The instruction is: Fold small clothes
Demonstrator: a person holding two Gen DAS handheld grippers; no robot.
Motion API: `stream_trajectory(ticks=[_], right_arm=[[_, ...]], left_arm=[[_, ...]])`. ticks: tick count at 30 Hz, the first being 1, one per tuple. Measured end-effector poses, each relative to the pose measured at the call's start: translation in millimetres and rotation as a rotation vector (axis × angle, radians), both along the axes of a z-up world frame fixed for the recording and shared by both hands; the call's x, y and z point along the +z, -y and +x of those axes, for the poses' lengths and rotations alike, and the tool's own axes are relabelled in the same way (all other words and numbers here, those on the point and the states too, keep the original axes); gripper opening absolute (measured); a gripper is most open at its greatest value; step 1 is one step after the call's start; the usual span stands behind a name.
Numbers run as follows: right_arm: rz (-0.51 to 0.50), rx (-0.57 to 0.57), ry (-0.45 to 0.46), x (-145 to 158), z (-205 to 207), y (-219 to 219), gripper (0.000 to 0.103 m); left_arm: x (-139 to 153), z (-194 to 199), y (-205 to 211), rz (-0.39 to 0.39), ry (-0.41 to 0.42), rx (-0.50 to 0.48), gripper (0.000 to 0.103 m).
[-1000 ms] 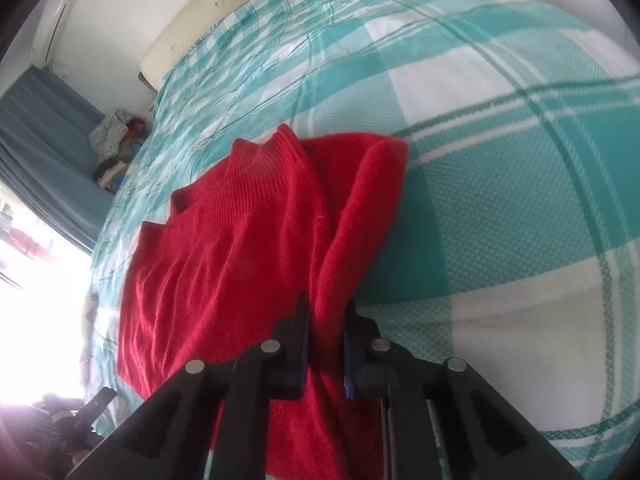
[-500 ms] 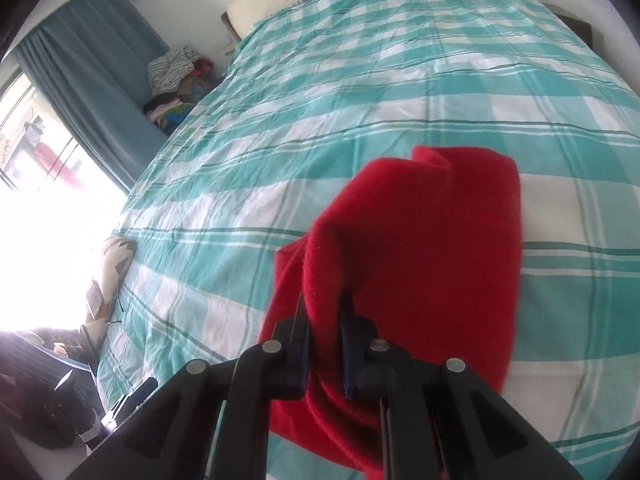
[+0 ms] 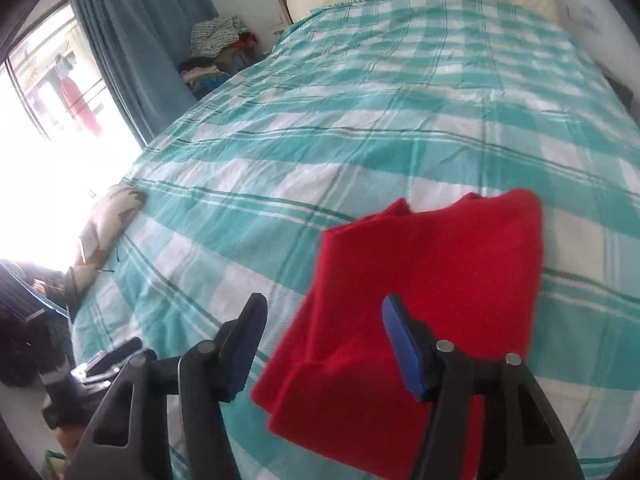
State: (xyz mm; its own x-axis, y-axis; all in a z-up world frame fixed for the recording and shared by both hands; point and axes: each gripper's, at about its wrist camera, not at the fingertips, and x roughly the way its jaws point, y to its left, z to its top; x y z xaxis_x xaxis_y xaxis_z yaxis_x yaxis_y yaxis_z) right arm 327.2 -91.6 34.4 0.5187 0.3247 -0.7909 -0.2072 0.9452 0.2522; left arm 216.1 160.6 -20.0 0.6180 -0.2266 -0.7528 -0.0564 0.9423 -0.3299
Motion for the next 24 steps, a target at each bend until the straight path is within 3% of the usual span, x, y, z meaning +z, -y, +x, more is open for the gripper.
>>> stream_trajectory(ticks=[2, 5, 7, 10, 14, 17, 19, 21, 24], right_arm=[[-0.025, 0.055, -0.028, -5, -15, 3, 0.06], [-0.138, 0.081, 0.008, -25, -31, -8, 0.057], [-0.139, 0.079, 0.008, -48, -31, -18, 0.048], [-0.111, 0.139, -0.027, -79, -37, -40, 0.044], [-0.054, 0.178, 0.038, -63, -65, -41, 0.044], [-0.047, 0.153, 0.099, -44, -94, -17, 0.046], [-0.034, 0.107, 0.118, -39, -108, 7, 0.05], [-0.009, 0.057, 0.119, -38, -120, 33, 0.05], [0.038, -0.02, 0.103, -41, -133, 66, 0.05]], left_arm=[[-1, -1, 9, 0.018, -0.001, -0.019, 0.087], [-5, -1, 21, 0.028, -0.014, -0.045, 0.087], [-7, -3, 24, 0.022, -0.011, -0.055, 0.087], [-7, -8, 24, 0.014, 0.006, -0.062, 0.087], [-3, -12, 21, -0.043, 0.01, -0.092, 0.087], [4, 2, 40, -0.187, 0.005, -0.21, 0.087], [13, 22, 65, -0.234, -0.02, -0.304, 0.083], [19, 48, 95, -0.241, -0.05, -0.401, 0.077], [14, 88, 128, -0.169, -0.136, -0.424, 0.065]])
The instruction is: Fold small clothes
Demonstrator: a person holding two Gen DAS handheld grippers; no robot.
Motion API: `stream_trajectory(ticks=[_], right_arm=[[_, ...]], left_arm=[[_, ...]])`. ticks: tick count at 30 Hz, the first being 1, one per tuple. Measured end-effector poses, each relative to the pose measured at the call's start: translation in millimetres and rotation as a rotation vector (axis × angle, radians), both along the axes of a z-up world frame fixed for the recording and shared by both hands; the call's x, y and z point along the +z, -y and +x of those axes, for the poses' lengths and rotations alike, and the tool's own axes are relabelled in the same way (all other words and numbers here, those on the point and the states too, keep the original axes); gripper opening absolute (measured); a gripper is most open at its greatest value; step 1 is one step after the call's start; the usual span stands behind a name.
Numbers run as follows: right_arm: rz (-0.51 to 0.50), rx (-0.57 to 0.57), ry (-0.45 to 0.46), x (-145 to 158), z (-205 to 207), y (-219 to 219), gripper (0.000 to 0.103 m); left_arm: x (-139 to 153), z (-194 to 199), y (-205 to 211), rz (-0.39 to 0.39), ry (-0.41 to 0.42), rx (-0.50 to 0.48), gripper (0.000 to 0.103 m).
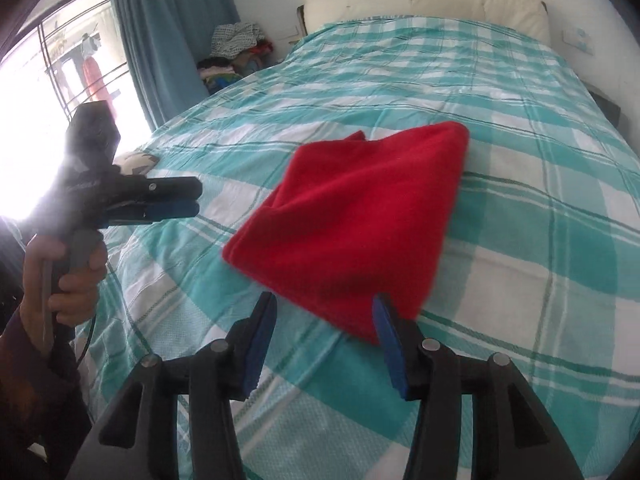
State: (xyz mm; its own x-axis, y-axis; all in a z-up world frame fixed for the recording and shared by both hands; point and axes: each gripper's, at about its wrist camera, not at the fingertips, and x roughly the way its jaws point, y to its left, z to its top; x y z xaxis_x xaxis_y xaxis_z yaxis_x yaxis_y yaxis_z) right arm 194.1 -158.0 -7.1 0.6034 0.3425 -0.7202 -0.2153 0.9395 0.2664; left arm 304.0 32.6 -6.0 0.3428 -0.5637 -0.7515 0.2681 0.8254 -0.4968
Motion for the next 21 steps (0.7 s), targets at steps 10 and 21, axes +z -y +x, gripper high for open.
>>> stream_trajectory(ticks=[10, 21], right_arm=[[0.07, -0.088, 0.022, 2, -24, 44, 0.052], [0.081, -0.101, 0.044, 5, -28, 48, 0.053]], left_arm=[[-26, 49, 40, 0.107, -0.123, 0.002, 0.046], [-10, 70, 18, 0.193, -0.061, 0.094, 0.052]])
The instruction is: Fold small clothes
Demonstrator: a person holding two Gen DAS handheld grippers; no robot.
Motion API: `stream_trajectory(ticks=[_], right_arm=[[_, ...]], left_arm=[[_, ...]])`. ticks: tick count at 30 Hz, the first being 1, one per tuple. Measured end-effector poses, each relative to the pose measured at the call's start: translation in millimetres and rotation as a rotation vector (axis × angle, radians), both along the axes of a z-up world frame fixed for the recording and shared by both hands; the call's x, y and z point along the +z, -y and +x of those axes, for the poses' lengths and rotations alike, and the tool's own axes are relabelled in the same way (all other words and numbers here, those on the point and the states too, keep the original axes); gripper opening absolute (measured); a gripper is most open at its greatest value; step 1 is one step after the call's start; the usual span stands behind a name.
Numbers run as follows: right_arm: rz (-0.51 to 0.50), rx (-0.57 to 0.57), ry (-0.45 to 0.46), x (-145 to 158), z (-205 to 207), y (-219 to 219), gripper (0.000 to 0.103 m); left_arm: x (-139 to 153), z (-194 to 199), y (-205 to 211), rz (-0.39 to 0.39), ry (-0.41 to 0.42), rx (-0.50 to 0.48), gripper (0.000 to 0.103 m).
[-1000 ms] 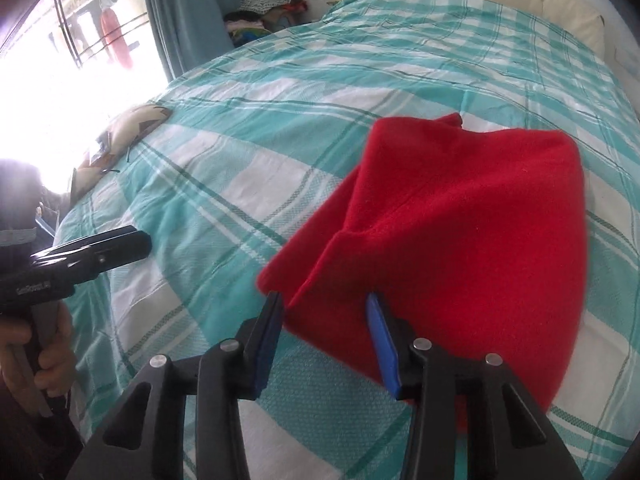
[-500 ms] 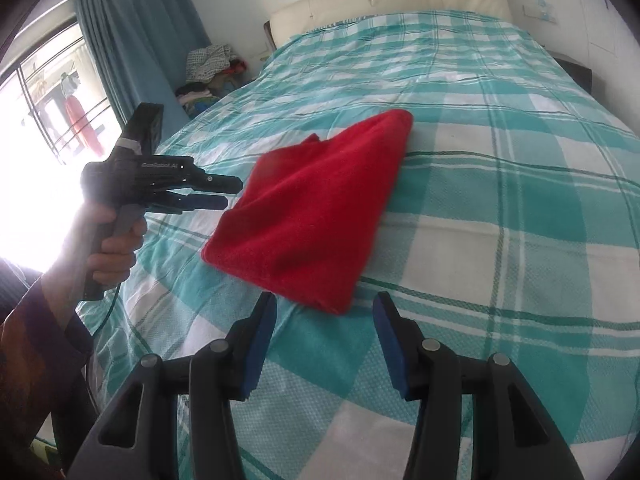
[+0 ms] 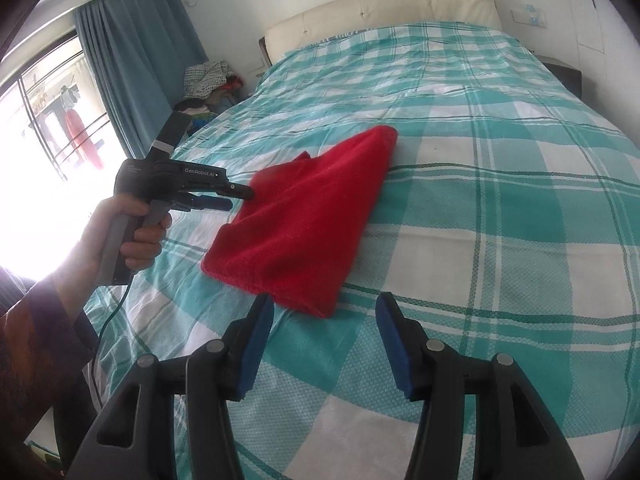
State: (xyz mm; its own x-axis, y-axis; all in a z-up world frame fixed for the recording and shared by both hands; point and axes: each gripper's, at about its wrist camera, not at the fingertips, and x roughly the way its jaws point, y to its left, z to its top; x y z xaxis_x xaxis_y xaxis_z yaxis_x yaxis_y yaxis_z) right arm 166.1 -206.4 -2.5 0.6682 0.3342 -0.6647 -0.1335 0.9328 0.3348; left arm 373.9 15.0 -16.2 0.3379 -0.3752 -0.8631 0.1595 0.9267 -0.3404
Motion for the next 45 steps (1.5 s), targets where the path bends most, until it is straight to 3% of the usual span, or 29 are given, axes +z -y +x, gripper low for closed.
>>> stream_trajectory(ticks=[3, 5, 6, 7, 13, 18, 20, 21, 23, 24, 25, 26, 29, 33, 35, 36, 37, 38, 39, 40, 42, 43, 45], right_arm=[[0.024, -0.013, -0.007, -4, 1, 2, 0.053], [0.029, -0.014, -0.004, -3, 0, 1, 0.053], [0.025, -0.014, -0.002, -3, 0, 1, 0.053], [0.023, -0.016, -0.002, -3, 0, 1, 0.053], [0.026, -0.027, -0.009, -6, -1, 6, 0.053], [0.025, -0.024, -0.008, -5, 3, 5, 0.053], [0.02, -0.014, -0.01, -5, 8, 2, 0.053], [0.013, -0.006, -0.012, -4, 12, 0, 0.054], [0.014, 0.008, -0.01, -1, 24, -1, 0.06], [0.025, 0.006, -0.008, 1, 31, 1, 0.067], [0.043, -0.002, -0.006, 3, 40, 4, 0.074], [0.07, -0.012, -0.004, 4, 51, 9, 0.077], [0.191, -0.036, -0.038, -1, 94, 26, 0.082], [0.389, -0.08, -0.18, -41, 158, 36, 0.082], [0.431, -0.076, -0.228, -61, 178, 26, 0.082], [0.416, -0.062, -0.244, -68, 185, 17, 0.077], [0.36, -0.057, -0.252, -72, 190, 7, 0.061], [0.265, -0.063, -0.248, -73, 193, -5, 0.055], [0.162, -0.063, -0.225, -68, 193, -17, 0.044], [0.048, -0.046, -0.185, -61, 191, -30, 0.037], [-0.151, -0.004, -0.1, -44, 184, -57, 0.032], [-0.216, 0.014, -0.06, -35, 178, -67, 0.031], [-0.251, 0.033, 0.008, -15, 168, -75, 0.03]], left_arm=[[-3, 12, 10, 0.026, -0.013, -0.031, 0.044], [-4, 15, 16, 0.037, -0.015, -0.046, 0.03], [-3, 17, 20, 0.032, -0.013, -0.055, 0.011], [-1, 17, 21, 0.034, -0.004, -0.058, 0.006], [16, 19, 23, 0.104, 0.096, -0.039, 0.003], [-3, 35, 10, 0.116, 0.055, 0.017, 0.003], [-6, 32, 10, 0.094, 0.056, -0.004, 0.006], [-6, 29, 8, 0.085, 0.05, -0.008, 0.013], [1, 20, -2, 0.053, 0.055, 0.001, 0.037], [6, 14, -9, 0.026, 0.072, 0.006, 0.066], [11, 7, -17, -0.001, 0.091, 0.017, 0.087], [14, 0, -24, -0.032, 0.107, 0.027, 0.093], [4, -7, -31, -0.106, 0.048, -0.002, 0.096], [-22, -8, -15, -0.052, -0.004, -0.007, 0.096], [-31, -9, -4, -0.054, -0.022, -0.025, 0.095], [-34, -10, 1, -0.074, -0.029, -0.033, 0.092], [-36, -12, 8, -0.101, -0.035, -0.049, 0.073], [-39, -13, 16, -0.11, -0.043, -0.077, 0.055], [-42, -15, 25, -0.105, -0.052, -0.108, 0.02], [-41, -16, 28, -0.079, -0.037, -0.101, 0.019], [-31, -20, 28, -0.071, -0.009, -0.086, 0.017], [-23, -21, 24, -0.082, 0.006, -0.076, 0.015], [-1, -25, 14, -0.115, 0.05, -0.064, 0.014]])
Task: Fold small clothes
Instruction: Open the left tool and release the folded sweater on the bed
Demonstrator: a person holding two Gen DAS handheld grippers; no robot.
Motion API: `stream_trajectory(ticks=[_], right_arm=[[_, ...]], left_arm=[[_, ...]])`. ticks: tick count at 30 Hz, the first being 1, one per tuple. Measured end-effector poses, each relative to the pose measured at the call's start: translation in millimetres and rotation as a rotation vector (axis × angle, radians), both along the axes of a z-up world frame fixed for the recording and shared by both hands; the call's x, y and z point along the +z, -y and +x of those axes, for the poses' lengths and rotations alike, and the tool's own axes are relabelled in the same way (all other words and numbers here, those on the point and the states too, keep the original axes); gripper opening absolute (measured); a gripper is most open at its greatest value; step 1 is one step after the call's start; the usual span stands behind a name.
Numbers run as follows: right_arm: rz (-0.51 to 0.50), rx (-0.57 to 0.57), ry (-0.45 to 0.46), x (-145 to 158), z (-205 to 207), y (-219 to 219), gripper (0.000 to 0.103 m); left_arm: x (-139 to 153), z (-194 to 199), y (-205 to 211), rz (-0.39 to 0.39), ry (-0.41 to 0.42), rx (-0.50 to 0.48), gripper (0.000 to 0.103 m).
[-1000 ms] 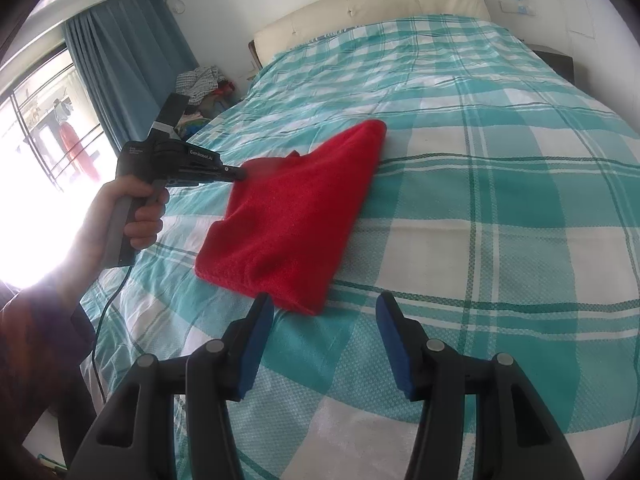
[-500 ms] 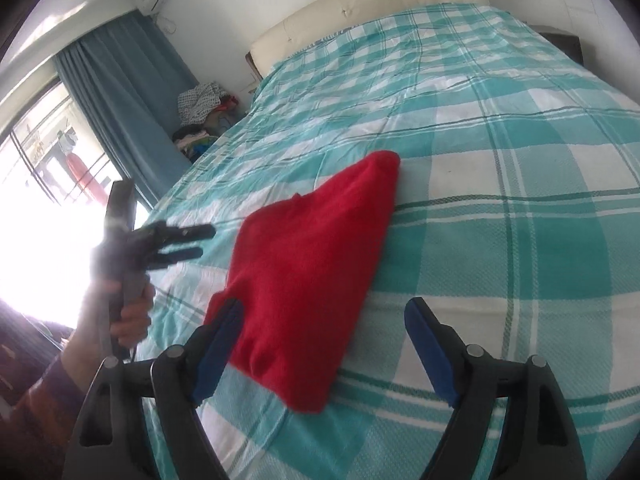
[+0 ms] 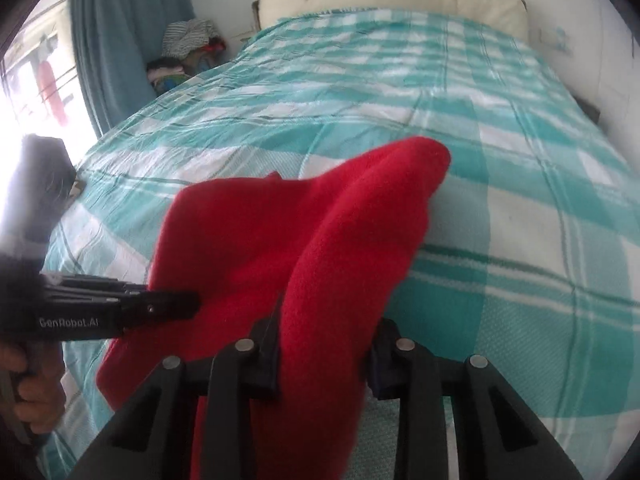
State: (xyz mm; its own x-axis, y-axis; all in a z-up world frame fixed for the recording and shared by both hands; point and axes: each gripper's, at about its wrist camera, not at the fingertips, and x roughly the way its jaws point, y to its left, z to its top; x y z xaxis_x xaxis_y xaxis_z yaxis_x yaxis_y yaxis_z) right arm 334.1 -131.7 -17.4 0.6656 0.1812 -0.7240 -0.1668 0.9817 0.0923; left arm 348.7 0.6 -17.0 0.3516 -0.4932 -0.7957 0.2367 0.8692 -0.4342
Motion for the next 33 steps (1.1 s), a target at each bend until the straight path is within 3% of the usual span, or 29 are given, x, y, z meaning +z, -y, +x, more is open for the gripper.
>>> stream_trajectory(ticks=[5, 8, 11, 12, 13, 14, 15, 16, 19, 20, 24, 33], right_arm=[[0.072, 0.028, 0.164, 68, -10, 3, 0.03], [0.155, 0.034, 0.197, 96, -4, 6, 0.03], [0.233, 0.001, 0.127, 84, 9, 16, 0.034], [0.226, -0.017, 0.091, 71, 10, 20, 0.038], [0.198, -0.039, 0.055, 57, 8, 24, 0.048], [0.155, -0.06, 0.018, 43, 3, 30, 0.055], [0.109, -0.08, -0.014, 29, -3, 35, 0.069], [0.073, -0.095, -0.033, 18, -12, 43, 0.074], [0.01, -0.125, -0.057, 4, -44, 60, 0.074], [-0.005, -0.135, -0.056, 5, -54, 63, 0.075], [-0.036, -0.162, -0.006, 27, -97, 60, 0.097], [-0.062, -0.145, 0.061, 74, -153, 22, 0.101]], left_arm=[[76, -14, -19, -0.057, 0.163, -0.004, 0.014], [98, -19, -22, -0.058, 0.207, -0.017, 0.016], [76, -20, -22, 0.039, 0.192, 0.014, 0.044], [64, -23, -23, 0.108, 0.199, 0.045, 0.066], [51, -28, -25, 0.175, 0.211, 0.077, 0.078], [40, -33, -28, 0.227, 0.228, 0.109, 0.079], [32, -42, -33, 0.263, 0.246, 0.132, 0.079], [27, -52, -37, 0.283, 0.264, 0.151, 0.08], [29, -87, -45, 0.319, 0.358, 0.231, 0.097], [34, -99, -46, 0.331, 0.409, 0.261, 0.1], [51, -137, -38, 0.4, 0.559, 0.313, 0.103], [65, -174, -15, 0.56, 0.538, 0.314, 0.103]])
